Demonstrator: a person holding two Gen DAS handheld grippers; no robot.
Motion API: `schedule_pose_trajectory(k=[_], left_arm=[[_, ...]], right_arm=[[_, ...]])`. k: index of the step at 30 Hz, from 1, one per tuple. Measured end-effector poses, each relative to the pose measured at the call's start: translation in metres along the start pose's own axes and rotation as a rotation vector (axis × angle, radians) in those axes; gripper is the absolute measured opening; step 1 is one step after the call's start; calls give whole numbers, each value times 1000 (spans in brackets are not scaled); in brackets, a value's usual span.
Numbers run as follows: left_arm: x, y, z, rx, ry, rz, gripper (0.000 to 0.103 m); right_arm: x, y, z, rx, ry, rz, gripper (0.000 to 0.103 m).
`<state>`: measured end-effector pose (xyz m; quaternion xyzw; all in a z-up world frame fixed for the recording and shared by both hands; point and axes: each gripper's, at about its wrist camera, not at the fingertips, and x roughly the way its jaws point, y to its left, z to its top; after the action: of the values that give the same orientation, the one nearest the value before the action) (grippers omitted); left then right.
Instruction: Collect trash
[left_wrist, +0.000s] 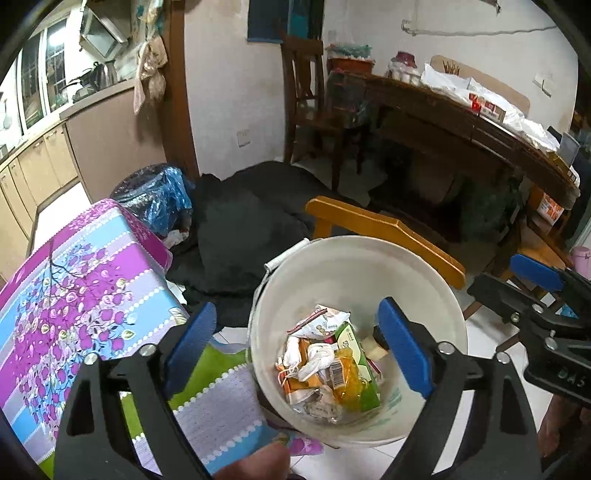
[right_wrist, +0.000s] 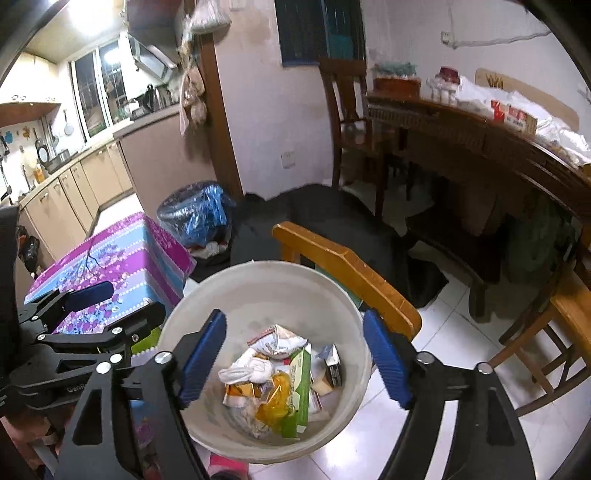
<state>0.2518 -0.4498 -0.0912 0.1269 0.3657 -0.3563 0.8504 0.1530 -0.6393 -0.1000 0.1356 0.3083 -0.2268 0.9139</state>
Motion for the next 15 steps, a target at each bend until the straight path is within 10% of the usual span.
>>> schedule_pose_trajectory(k=[15], left_arm=[[-99,45,-36,-67,-236,52,97]], right_arm=[[-106,46,-65,-13,-264,16,98]])
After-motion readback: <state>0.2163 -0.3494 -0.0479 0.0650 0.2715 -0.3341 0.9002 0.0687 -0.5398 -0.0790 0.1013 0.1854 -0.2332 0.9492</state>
